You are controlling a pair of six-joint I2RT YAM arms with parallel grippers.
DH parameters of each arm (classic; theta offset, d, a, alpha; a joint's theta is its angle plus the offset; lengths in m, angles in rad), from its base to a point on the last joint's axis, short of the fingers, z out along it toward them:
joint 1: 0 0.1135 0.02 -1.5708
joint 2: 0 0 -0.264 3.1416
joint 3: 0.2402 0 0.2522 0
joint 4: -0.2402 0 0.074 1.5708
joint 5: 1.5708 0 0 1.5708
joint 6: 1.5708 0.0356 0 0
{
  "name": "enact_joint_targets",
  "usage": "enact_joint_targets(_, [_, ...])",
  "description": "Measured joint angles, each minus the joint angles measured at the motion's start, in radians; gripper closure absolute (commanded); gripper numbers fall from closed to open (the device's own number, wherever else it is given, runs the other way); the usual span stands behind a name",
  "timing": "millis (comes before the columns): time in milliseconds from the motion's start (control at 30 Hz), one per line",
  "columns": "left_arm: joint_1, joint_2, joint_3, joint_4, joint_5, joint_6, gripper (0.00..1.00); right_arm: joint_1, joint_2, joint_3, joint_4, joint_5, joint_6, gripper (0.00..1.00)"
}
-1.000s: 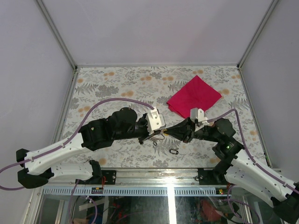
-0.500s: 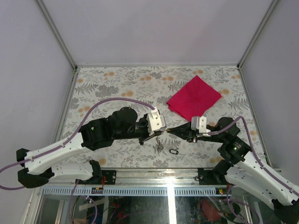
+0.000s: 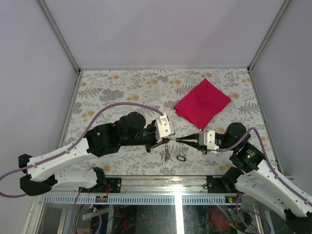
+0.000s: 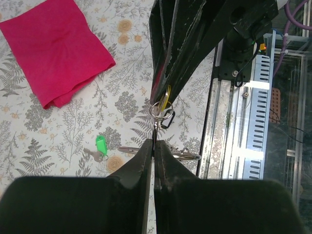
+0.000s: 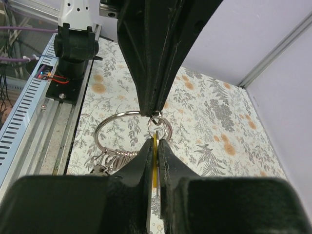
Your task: Put the keys on the keyring
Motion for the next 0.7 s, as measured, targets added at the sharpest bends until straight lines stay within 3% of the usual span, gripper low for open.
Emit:
enact_joint_targets(533, [-0.002, 0.035, 0.017, -0.036, 0.069, 0.001, 1.00, 0.000, -0.027, 0.018, -0.119, -0.077, -0.203, 0.97])
enact_joint_targets(700, [-0.002, 0.047, 0.019, -0.048, 0.080, 0.002, 1.00, 0.000, -0.021, 0.023, -0.141, -0.090, -0.230, 0.75])
